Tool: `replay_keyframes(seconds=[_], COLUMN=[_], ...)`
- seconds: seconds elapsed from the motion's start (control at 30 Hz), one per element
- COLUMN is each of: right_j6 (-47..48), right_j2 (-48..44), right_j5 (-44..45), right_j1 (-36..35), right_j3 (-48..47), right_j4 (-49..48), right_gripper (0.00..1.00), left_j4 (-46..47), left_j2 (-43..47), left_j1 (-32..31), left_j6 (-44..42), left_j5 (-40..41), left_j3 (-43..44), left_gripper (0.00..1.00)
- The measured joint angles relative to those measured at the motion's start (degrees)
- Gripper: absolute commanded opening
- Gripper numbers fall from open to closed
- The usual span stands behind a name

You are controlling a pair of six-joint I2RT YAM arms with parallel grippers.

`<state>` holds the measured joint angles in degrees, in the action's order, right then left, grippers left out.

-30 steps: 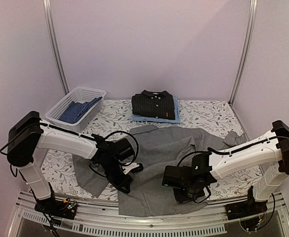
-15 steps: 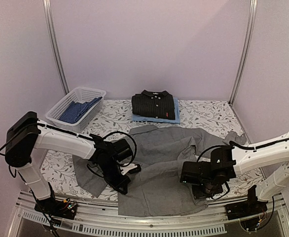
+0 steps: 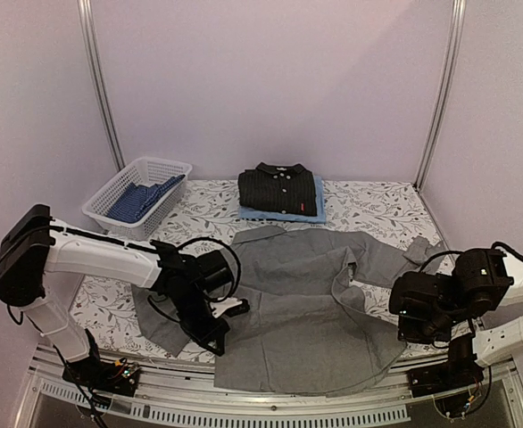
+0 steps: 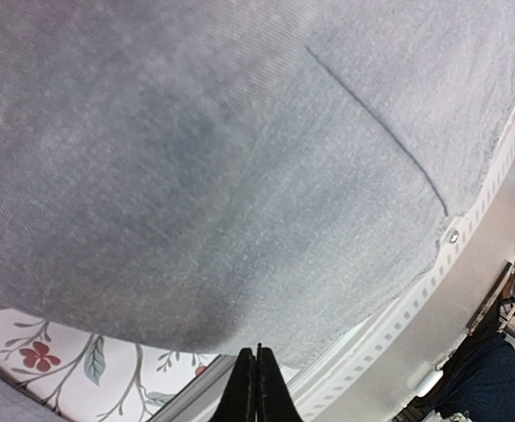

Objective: Fold and stack the long sleeve shirts
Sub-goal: Flatten out the crumpled shirt at the center of the board.

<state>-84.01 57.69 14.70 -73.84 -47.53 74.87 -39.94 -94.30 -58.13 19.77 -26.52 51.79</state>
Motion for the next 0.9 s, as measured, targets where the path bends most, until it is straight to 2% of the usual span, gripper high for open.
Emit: replay_keyframes(seconds=[0.13, 0.27, 0.43, 0.47, 0.6, 0.63, 0.73, 0.9], right_j6=[-0.6, 0.2, 2.7, 3.1, 4.4, 4.6, 5.6, 13.3], right_j2=[-1.9, 1.5, 3.5, 3.9, 5.2, 5.4, 5.4, 4.5], right_j5=[1.7, 2.3, -0.5, -1.0, -1.9, -1.7, -0.7, -0.4], right_j1=[0.0, 0.0, 0.7, 0.7, 0.8, 0.9, 1.8, 12.3], right_j3=[-1.6, -2.1, 2.2, 2.8, 3.0, 2.7, 0.7, -0.1], right_j4=[1.2, 0.9, -3.3, -3.5, -4.3, -4.5, -5.6, -14.2], right_gripper=[0.0, 0.0, 0.01, 0.07, 0.45, 0.52, 0.6, 0.67], left_j4=[-0.3, -1.3, -2.8, -3.1, -4.6, -5.2, -7.7, -10.4], left_j2=[0.5, 1.0, 2.2, 2.5, 3.7, 3.9, 4.3, 4.5], left_j1=[-1.0, -1.9, -3.0, -3.2, -3.7, -3.7, -3.7, -2.0], left_j6=[1.1, 2.0, 2.8, 2.9, 3.0, 3.0, 3.0, 3.0], left_j5=[-0.7, -1.4, -1.6, -1.7, -1.7, -1.5, 0.0, 3.7], left_j3=[-0.6, -1.3, -1.9, -2.1, -2.1, -1.9, 0.5, 10.0], left_gripper=[0.0, 0.0, 0.0, 0.0, 0.0, 0.0, 0.0, 0.02])
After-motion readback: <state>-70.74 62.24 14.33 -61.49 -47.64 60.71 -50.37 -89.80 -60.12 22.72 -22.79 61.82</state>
